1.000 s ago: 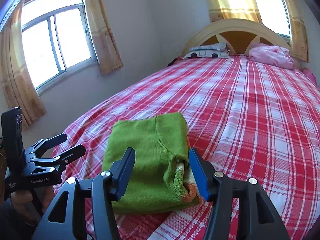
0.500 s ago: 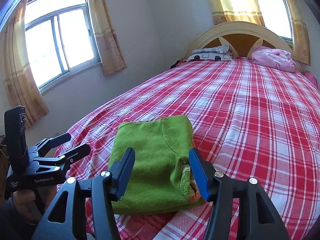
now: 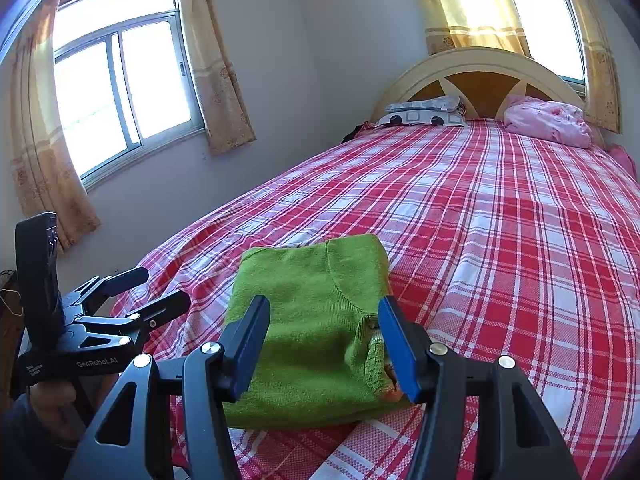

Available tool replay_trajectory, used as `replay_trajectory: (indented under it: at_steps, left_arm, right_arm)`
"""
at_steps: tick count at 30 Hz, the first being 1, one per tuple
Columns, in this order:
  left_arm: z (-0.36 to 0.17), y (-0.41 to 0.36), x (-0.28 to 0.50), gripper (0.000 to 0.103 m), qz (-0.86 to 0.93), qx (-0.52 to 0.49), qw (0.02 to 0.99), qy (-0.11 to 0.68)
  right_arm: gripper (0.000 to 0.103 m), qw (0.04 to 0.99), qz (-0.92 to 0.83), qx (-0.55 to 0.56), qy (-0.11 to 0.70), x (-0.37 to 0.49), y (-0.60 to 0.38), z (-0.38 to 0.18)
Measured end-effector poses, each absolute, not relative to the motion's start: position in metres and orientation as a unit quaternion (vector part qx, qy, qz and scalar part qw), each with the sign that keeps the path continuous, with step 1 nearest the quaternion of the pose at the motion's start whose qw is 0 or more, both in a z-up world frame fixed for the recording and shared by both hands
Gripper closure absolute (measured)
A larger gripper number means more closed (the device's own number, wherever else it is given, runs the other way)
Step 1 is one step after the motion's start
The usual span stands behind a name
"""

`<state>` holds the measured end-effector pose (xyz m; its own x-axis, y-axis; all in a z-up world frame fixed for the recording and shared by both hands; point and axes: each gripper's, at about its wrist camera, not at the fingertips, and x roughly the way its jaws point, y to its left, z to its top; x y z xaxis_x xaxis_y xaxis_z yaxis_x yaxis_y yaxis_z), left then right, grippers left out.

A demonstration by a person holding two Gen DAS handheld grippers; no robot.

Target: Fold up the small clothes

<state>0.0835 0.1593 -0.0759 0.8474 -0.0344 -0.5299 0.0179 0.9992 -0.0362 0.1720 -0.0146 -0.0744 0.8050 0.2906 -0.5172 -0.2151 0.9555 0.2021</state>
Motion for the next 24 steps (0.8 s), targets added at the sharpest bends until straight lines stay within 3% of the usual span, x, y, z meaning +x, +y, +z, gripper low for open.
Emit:
replay_trajectory:
  at_steps: [24]
  left_arm:
    - [-0.0713,0.1591,0.0819,0.0,-0.01,0.0,0.964,0.266]
  right_arm:
    - [0.045,0.95,0.139,0.062,0.273,0.1646,-0.0078,-0.0714]
